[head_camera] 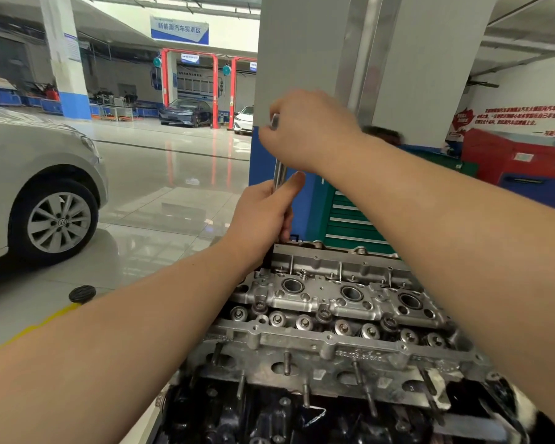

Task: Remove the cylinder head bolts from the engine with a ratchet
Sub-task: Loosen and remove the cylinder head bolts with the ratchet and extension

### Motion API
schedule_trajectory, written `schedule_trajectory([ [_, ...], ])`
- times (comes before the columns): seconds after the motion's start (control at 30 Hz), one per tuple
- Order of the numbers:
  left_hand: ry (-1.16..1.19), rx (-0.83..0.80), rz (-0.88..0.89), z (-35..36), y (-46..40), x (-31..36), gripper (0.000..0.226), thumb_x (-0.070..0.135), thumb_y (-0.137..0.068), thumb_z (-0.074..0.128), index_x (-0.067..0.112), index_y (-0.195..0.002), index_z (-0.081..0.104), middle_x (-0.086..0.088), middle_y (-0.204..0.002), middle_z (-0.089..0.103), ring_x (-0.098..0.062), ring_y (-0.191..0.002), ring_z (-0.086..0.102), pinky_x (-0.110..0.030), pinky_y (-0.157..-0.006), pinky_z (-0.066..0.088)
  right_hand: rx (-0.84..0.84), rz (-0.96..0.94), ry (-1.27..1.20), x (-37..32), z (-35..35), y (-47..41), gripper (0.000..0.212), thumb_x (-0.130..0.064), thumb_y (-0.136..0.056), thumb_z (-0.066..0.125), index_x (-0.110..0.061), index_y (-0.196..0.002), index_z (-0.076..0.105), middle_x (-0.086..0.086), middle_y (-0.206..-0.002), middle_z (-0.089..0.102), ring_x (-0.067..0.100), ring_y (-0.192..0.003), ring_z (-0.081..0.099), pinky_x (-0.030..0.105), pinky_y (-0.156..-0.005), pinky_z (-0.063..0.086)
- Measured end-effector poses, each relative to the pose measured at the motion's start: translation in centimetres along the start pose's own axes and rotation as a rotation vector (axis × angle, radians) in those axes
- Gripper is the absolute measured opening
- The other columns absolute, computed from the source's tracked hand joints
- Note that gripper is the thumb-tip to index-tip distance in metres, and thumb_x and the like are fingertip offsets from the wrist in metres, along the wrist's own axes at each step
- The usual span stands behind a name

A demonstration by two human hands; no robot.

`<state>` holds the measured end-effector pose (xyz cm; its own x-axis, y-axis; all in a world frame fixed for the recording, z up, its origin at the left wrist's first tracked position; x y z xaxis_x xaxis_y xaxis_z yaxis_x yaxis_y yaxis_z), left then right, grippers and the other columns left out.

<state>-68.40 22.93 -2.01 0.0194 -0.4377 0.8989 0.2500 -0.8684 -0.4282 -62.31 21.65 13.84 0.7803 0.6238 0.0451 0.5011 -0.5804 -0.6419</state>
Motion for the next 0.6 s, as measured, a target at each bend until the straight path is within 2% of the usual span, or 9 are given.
schedule_trajectory([
  [0.07,-0.055,0.031,0.037,-0.4,0.1,0.4,0.053,0.061,-0.085,0.071,0.017,-0.067,0.049,-0.007,-0.052,0.054,-0.022,-0.041,0.050,-0.029,-0.046,0.043,0.048,0.090,0.255,0.1,-0.7,-0.1,0.023,-0.031,-0.087,0.050,-0.022,-0.068,0.040,-0.002,-0.071,0.045,0.026,-0.066,0.047,0.032,-0.058,0.034],
  [0.13,-0.021,0.043,0.029,-0.5,0.2,0.5,0.050,0.058,-0.082,0.068,0.021,-0.057,0.044,-0.005,-0.047,0.047,-0.021,-0.038,0.042,-0.027,-0.044,0.039,0.082,0.084,0.340,-1.0,-1.0,0.1,0.022,-0.033,-0.084,0.051,-0.021,-0.069,0.041,-0.003,-0.068,0.041,0.021,-0.056,0.039,0.028,-0.052,0.028],
  [0.2,0.066,0.036,-0.012,-0.5,0.2,0.2,0.054,0.042,-0.090,0.068,0.027,-0.049,0.036,0.000,-0.044,0.036,-0.019,-0.035,0.030,-0.024,-0.043,0.032,0.137,-0.006,0.299,-2.3,-1.1,0.1,0.032,-0.048,-0.083,0.053,-0.022,-0.067,0.045,-0.006,-0.067,0.043,0.022,-0.057,0.043,0.027,-0.052,0.025],
  [0.3,0.116,-0.013,-0.047,0.1,0.0,-0.1,0.058,0.029,-0.101,0.066,0.025,-0.052,0.034,-0.001,-0.045,0.029,-0.017,-0.036,0.023,-0.023,-0.043,0.027,0.008,-0.108,-0.102,-1.9,-0.1,0.1,0.033,-0.062,-0.085,0.058,-0.032,-0.072,0.061,-0.014,-0.070,0.054,0.013,-0.071,0.053,0.030,-0.060,0.040],
  [0.37,0.114,-0.037,-0.051,0.5,0.0,-0.2,0.059,0.029,-0.102,0.065,0.025,-0.053,0.034,-0.001,-0.045,0.029,-0.017,-0.037,0.022,-0.024,-0.044,0.026,-0.043,-0.125,-0.469,-1.4,0.2,0.8,0.022,-0.044,-0.091,0.065,-0.028,-0.077,0.069,-0.016,-0.072,0.059,0.008,-0.072,0.056,0.030,-0.071,0.049],
  [0.4,0.110,-0.039,-0.047,0.6,0.0,-0.1,0.059,0.030,-0.102,0.066,0.024,-0.053,0.034,-0.002,-0.045,0.030,-0.018,-0.037,0.024,-0.025,-0.044,0.027,-0.024,-0.120,-0.493,-1.2,0.1,0.9,0.021,-0.038,-0.093,0.064,-0.023,-0.082,0.071,-0.015,-0.074,0.061,0.009,-0.074,0.057,0.030,-0.074,0.050],
  [0.47,0.063,0.002,-0.012,0.0,0.0,0.1,0.056,0.035,-0.100,0.068,0.019,-0.056,0.037,-0.006,-0.046,0.038,-0.021,-0.037,0.033,-0.027,-0.044,0.033,0.001,-0.087,-0.230,-1.4,0.1,0.3,0.022,-0.038,-0.095,0.055,-0.022,-0.086,0.067,-0.007,-0.080,0.062,0.020,-0.081,0.061,0.034,-0.069,0.049],
  [0.53,-0.010,0.067,0.048,-0.9,0.1,0.5,0.055,0.041,-0.096,0.071,0.006,-0.064,0.044,-0.011,-0.051,0.049,-0.023,-0.041,0.046,-0.026,-0.044,0.039,0.022,0.008,0.185,-1.4,-0.2,-0.5,0.020,-0.037,-0.093,0.050,-0.022,-0.080,0.053,-0.001,-0.075,0.049,0.027,-0.071,0.053,0.032,-0.055,0.035],
  [0.6,-0.048,0.089,0.074,-1.1,0.2,0.8,0.050,0.038,-0.096,0.070,0.001,-0.072,0.046,-0.011,-0.053,0.050,-0.022,-0.042,0.046,-0.026,-0.043,0.040,0.038,0.064,0.376,-1.7,-0.8,-0.6,0.027,-0.037,-0.091,0.051,-0.021,-0.072,0.040,-0.001,-0.071,0.040,0.022,-0.059,0.039,0.030,-0.051,0.026],
])
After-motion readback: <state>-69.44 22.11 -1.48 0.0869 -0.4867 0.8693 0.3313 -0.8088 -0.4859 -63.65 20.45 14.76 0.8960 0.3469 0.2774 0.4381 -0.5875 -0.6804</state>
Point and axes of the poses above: each hand's wrist, its own y-axis away from the middle knuckle, its own z-axis out of the palm, x = y × z, the point moved 10 cm from there along -y, towards the middle knuckle
